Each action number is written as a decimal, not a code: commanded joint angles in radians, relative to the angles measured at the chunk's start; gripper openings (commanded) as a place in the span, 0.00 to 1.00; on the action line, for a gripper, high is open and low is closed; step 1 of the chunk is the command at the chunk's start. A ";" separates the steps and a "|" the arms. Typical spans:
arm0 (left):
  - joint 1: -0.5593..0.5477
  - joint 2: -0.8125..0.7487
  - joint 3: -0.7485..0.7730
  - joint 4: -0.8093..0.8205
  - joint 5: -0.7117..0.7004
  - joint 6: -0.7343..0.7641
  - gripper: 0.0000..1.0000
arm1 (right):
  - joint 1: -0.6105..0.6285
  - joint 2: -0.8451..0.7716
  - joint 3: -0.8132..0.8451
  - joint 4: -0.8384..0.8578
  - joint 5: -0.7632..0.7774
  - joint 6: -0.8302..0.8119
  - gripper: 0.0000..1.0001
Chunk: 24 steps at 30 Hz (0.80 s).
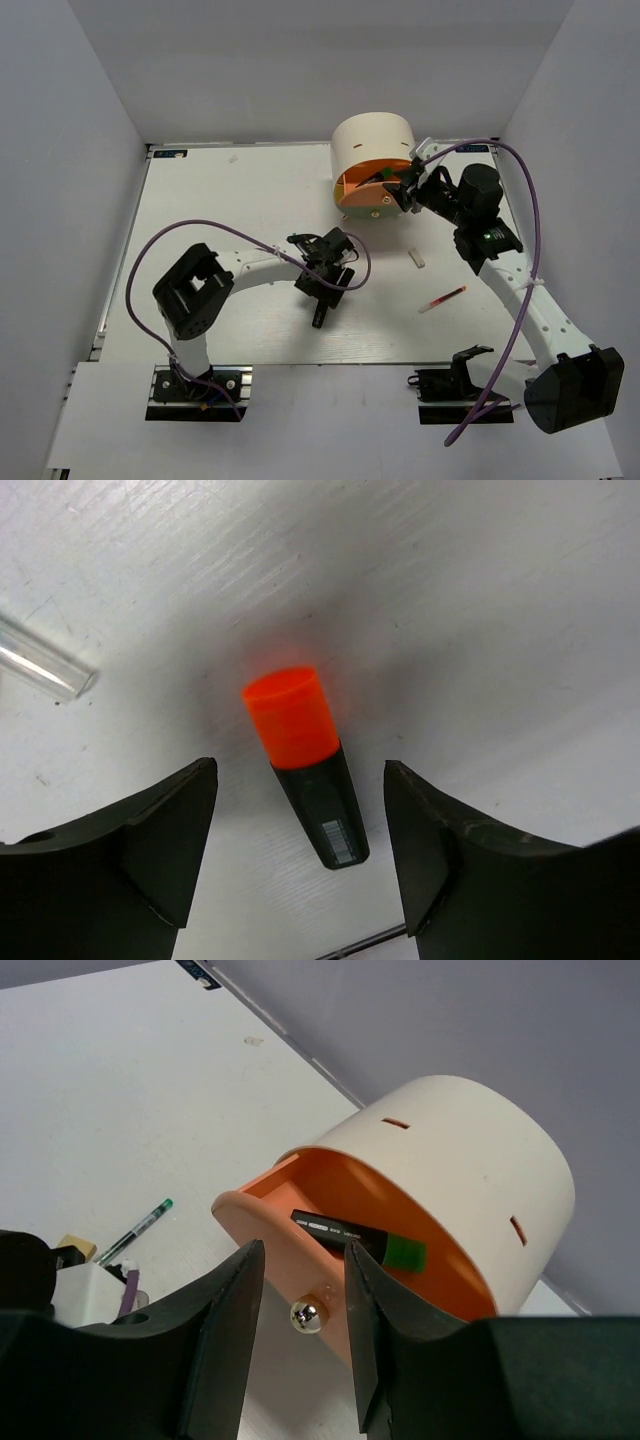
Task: Sort the stationery into containers
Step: Pick up the stationery from the center of the board.
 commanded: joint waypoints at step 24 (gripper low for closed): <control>-0.015 -0.184 0.136 0.070 -0.093 0.057 0.40 | -0.048 -0.103 -0.064 0.021 0.236 0.299 0.09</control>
